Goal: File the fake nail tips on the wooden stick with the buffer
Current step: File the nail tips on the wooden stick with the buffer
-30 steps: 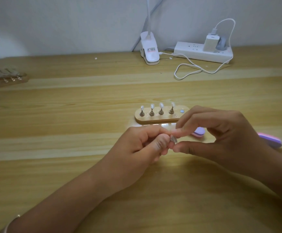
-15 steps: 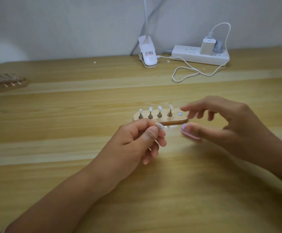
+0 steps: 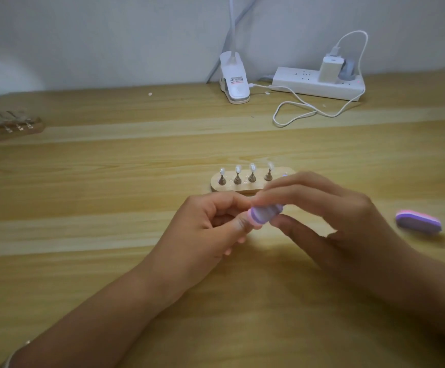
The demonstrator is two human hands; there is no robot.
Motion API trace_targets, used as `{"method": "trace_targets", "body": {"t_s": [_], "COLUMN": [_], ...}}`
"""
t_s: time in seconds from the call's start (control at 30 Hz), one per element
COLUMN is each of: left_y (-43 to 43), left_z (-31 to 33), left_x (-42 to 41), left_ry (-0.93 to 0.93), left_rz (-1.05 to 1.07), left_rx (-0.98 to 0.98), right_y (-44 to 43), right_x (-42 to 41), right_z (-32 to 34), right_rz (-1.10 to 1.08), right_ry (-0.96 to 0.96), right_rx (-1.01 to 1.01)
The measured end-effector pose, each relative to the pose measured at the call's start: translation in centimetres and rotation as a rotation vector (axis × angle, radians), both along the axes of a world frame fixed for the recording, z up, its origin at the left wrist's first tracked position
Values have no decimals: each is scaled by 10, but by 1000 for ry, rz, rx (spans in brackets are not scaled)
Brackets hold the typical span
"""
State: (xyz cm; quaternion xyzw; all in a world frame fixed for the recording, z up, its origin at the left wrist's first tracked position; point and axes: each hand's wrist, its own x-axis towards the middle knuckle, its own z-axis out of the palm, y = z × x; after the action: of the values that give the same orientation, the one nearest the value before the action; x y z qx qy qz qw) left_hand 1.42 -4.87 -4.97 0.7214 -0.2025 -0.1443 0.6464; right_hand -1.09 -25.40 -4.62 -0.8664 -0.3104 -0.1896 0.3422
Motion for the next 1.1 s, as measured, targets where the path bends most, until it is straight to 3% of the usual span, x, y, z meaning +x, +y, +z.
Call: {"method": "trace_targets", "body": {"t_s": [0.27,0.43,1.1], "left_y": [-1,-2,-1], "left_z": [-1,-1,3], "left_x": [1,2,1], "left_ry": [-91,-81,-140], "left_rz": [-32,-19,-81], "left_rx": [19,25,60], "right_y": [-1,-9,0], "right_x": [1,6,3], "right_z": [-3,-1,-8], "right_rz": [107,21,78], "right_ry": [-93,-65,-91], "right_rx": [-59,-45,-33]}}
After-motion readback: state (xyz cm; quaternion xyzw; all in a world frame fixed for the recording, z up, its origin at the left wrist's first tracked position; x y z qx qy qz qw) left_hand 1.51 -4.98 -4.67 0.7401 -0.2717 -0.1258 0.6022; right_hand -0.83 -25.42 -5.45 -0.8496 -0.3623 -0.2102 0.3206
